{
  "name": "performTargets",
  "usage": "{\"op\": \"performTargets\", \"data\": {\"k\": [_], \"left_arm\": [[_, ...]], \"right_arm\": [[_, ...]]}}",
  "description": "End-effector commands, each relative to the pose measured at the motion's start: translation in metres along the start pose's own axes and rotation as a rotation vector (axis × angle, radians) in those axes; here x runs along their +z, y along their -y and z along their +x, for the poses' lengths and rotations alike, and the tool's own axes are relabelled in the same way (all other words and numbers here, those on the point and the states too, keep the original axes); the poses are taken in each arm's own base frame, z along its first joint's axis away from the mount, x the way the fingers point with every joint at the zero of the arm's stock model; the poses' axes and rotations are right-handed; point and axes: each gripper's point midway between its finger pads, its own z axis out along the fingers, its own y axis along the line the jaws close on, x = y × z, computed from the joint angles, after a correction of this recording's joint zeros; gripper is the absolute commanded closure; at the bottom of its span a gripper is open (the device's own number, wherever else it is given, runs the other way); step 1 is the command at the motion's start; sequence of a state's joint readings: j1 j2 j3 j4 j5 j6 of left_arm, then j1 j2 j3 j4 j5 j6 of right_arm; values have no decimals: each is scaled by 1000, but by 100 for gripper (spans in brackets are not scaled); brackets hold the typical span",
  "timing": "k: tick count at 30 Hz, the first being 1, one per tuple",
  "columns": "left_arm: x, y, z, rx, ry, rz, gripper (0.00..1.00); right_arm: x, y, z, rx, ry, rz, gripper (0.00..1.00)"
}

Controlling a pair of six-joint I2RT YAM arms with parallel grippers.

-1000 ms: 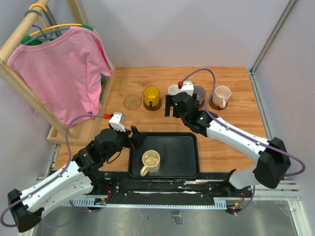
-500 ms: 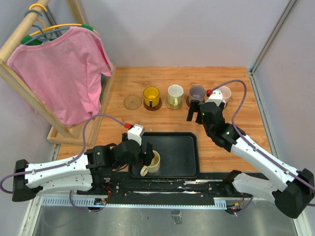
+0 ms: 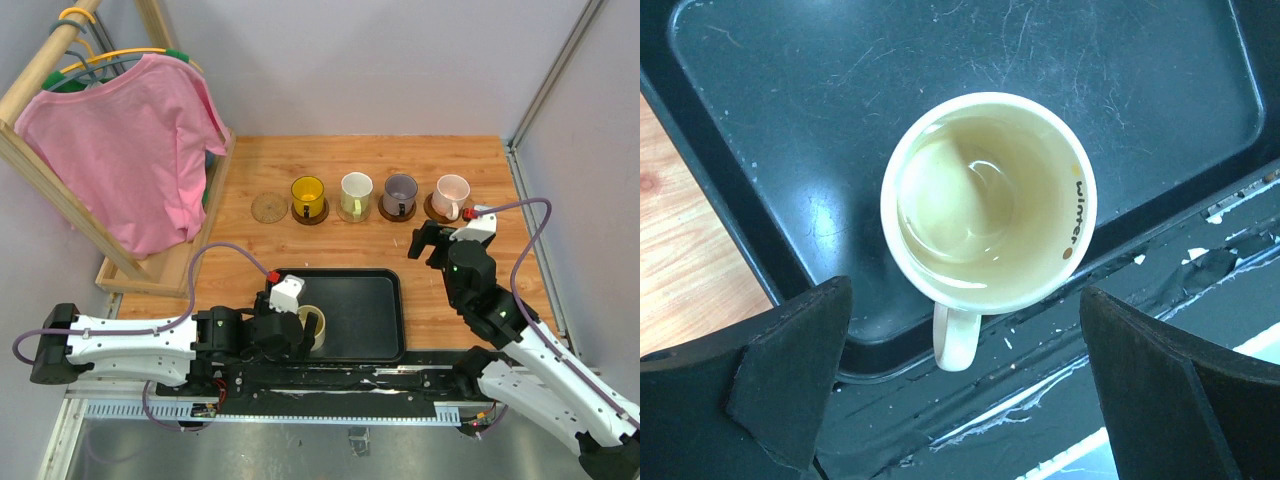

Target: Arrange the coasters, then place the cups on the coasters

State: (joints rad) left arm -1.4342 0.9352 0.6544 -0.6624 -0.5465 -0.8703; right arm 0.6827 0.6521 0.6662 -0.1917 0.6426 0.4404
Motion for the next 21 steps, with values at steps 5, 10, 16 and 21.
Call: {"op": "performTargets", "data": {"k": [5, 10, 16, 21], "left_arm": [[7, -7, 5, -75, 27, -42, 1], [10, -7, 16, -67, -12, -31, 11], [15, -9, 26, -53, -34, -30, 25], [21, -12, 34, -32, -53, -49, 31]], "right_arm": [[-2, 16, 5, -14, 0, 55, 8], [-2, 15, 10, -17, -19, 53, 8], [-1, 14, 13, -10, -29, 51, 8], [1, 11, 19, -7, -47, 42, 8]]}}
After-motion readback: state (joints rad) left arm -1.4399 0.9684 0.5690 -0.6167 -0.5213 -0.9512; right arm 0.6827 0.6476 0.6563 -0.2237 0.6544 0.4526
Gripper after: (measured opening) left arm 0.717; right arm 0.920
